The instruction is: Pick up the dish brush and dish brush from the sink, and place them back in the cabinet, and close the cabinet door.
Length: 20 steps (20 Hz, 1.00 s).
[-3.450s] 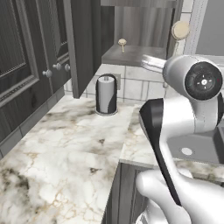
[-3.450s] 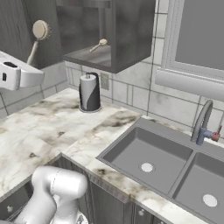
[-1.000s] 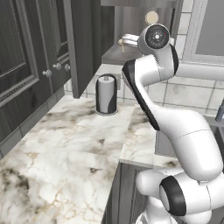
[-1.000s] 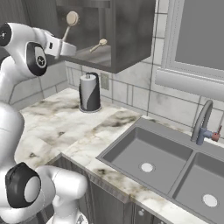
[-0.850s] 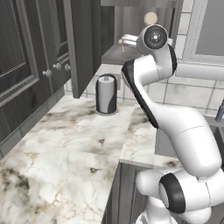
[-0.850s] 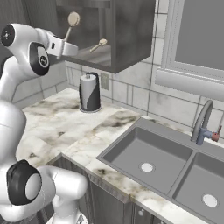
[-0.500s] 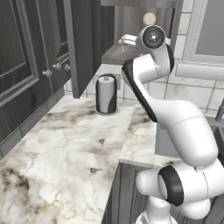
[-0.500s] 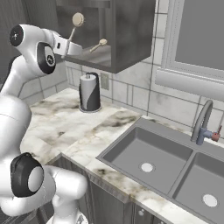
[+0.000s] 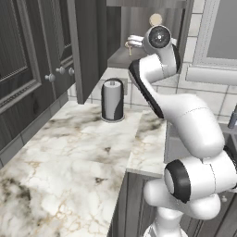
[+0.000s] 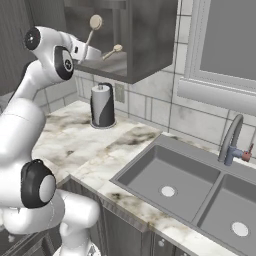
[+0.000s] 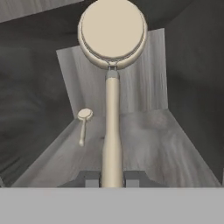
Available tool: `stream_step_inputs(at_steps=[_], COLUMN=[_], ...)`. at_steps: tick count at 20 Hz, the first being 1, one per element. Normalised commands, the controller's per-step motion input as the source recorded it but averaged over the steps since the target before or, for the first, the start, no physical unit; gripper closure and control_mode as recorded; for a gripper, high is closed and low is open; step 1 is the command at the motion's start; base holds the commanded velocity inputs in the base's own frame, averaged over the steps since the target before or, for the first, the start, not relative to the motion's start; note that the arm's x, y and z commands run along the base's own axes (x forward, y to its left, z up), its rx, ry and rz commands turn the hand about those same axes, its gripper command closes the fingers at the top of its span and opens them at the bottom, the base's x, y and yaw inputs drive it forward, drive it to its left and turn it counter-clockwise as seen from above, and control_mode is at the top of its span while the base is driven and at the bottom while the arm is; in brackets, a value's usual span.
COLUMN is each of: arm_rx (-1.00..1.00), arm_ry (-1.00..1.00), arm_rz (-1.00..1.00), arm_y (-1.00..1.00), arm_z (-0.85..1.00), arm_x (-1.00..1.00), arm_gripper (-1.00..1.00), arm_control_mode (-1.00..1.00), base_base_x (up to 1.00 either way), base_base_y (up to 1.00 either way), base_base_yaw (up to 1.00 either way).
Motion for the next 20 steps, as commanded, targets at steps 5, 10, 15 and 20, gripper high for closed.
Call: stream_step_inputs(at_steps=[5, 10, 15, 20], arm_rx=[0.0, 0.0, 0.0, 0.0], arm_ry=[0.01, 0.0, 0.0, 0.0], arm_rz=[0.0, 0.0, 0.0, 0.0], arm_y=[-0.05, -0.1, -0.09, -0.08], arm_z=[-0.07, -0.06, -0.1, -0.1], arm_x=[0.34, 0.31, 0.32, 0.3], arm_gripper=[1.0, 1.0, 1.0, 1.0], arm_control_mode=[-1.0, -1.0, -1.0, -1.0], base_base_x=[0.0, 0.0, 0.0, 0.0], base_base_y=[0.0, 0.0, 0.0, 0.0], base_base_yaw=[0.0, 0.0, 0.0, 0.0])
